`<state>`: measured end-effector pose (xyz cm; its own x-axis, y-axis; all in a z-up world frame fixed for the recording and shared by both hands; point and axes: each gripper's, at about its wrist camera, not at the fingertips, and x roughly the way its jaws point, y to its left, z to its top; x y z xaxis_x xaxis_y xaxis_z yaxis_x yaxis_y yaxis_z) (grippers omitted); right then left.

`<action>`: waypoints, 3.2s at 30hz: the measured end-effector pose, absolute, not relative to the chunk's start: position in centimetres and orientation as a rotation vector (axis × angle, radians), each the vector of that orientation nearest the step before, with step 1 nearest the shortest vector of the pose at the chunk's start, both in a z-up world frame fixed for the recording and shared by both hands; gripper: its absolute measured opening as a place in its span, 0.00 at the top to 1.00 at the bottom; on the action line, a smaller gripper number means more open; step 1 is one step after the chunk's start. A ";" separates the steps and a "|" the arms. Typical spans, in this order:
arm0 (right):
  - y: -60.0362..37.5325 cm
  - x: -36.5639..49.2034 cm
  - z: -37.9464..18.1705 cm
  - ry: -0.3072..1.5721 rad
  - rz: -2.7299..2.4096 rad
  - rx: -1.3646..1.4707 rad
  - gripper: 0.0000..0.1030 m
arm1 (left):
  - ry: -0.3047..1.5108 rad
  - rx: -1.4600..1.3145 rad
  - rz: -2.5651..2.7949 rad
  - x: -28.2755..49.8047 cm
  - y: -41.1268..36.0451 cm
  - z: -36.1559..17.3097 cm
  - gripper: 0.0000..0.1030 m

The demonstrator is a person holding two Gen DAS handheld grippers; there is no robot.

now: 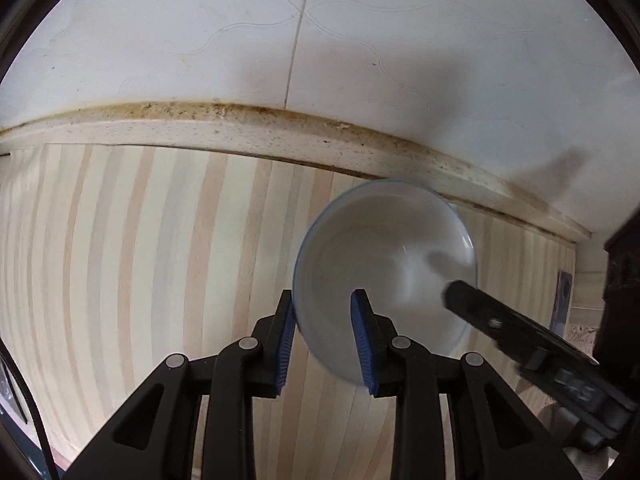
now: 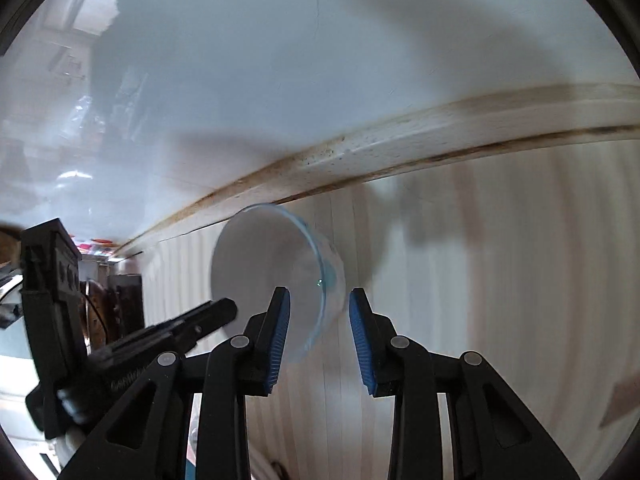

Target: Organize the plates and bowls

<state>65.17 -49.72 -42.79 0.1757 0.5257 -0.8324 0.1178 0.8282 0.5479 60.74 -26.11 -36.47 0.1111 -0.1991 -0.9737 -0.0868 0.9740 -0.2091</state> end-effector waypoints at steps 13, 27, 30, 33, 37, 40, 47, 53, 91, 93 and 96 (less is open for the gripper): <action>-47.6 65.3 -44.3 1.393 0.282 0.442 0.87 | 1.364 -0.175 -0.126 58.5 -27.3 -33.1 0.76; -51.7 54.6 -34.0 1.300 0.246 0.429 0.87 | 1.302 -0.129 -0.304 48.7 -30.3 -24.6 0.76; -53.0 50.6 -32.5 1.295 0.223 0.445 0.87 | 1.303 -0.106 -0.342 45.9 -31.5 -23.9 0.76; -53.9 47.3 -31.8 1.293 0.208 0.459 0.87 | 1.324 -0.100 -0.378 43.6 -32.2 -23.9 0.76; -55.1 42.2 -31.8 1.303 0.174 0.473 0.86 | 1.360 -0.094 -0.416 40.8 -32.7 -24.9 0.76; -55.6 39.2 -32.4 1.319 0.163 0.485 0.86 | 1.385 -0.078 -0.428 39.0 -33.2 -25.9 0.76; -56.3 34.4 -35.9 1.377 0.143 0.531 0.85 | 1.448 -0.049 -0.438 36.8 -34.5 -28.7 0.76; -56.5 34.0 -37.6 1.398 0.140 0.530 0.84 | 1.489 -0.030 -0.417 36.4 -34.9 -30.8 0.76; -55.8 28.9 -31.7 1.305 0.045 0.397 0.46 | 1.239 0.143 -0.420 30.1 -34.5 -22.4 0.63; -55.7 27.8 -29.9 1.271 0.040 0.387 0.37 | 1.220 0.146 -0.432 29.3 -34.3 -21.3 0.49; -55.6 26.0 -27.4 1.230 0.026 0.371 0.26 | 1.184 0.147 -0.441 28.1 -33.8 -19.5 0.23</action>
